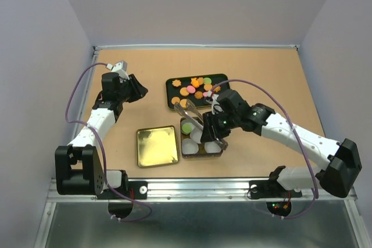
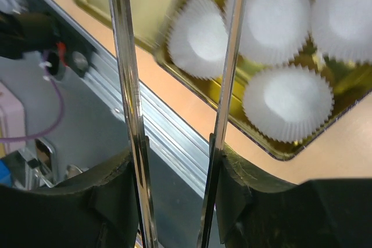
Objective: Pack the cookies
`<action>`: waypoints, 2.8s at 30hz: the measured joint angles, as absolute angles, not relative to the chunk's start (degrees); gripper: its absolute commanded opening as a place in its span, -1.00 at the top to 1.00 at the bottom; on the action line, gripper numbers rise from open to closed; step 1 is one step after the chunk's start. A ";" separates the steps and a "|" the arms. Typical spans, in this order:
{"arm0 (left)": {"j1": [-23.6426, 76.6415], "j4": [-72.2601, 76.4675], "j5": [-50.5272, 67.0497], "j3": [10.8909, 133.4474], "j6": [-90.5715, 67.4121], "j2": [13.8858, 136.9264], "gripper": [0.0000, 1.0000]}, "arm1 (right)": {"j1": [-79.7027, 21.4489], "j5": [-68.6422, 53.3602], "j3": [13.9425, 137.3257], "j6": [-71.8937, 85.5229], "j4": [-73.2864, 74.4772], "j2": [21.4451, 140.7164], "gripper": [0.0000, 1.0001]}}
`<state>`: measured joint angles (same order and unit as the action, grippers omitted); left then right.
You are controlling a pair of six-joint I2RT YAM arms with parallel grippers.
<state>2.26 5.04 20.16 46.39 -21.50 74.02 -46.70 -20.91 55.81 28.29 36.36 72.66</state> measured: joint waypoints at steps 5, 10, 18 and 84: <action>2.26 4.97 20.08 46.39 -21.50 74.00 0.11 | -46.70 -18.28 67.26 27.66 38.13 74.04 0.00; 2.28 4.86 20.08 46.39 -21.50 74.00 0.11 | -46.13 -13.37 72.73 26.48 39.27 79.42 0.01; 2.28 2.61 20.21 50.89 -20.75 76.12 0.11 | -35.31 -12.51 74.96 25.28 42.61 91.92 0.07; -0.86 1.50 21.15 59.59 -17.85 84.27 0.12 | -22.28 -20.38 91.79 20.16 47.88 102.94 0.63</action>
<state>-0.86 1.50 21.15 59.59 -17.85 84.27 -22.28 -20.38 91.79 20.16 47.88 102.94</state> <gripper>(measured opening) 0.439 0.290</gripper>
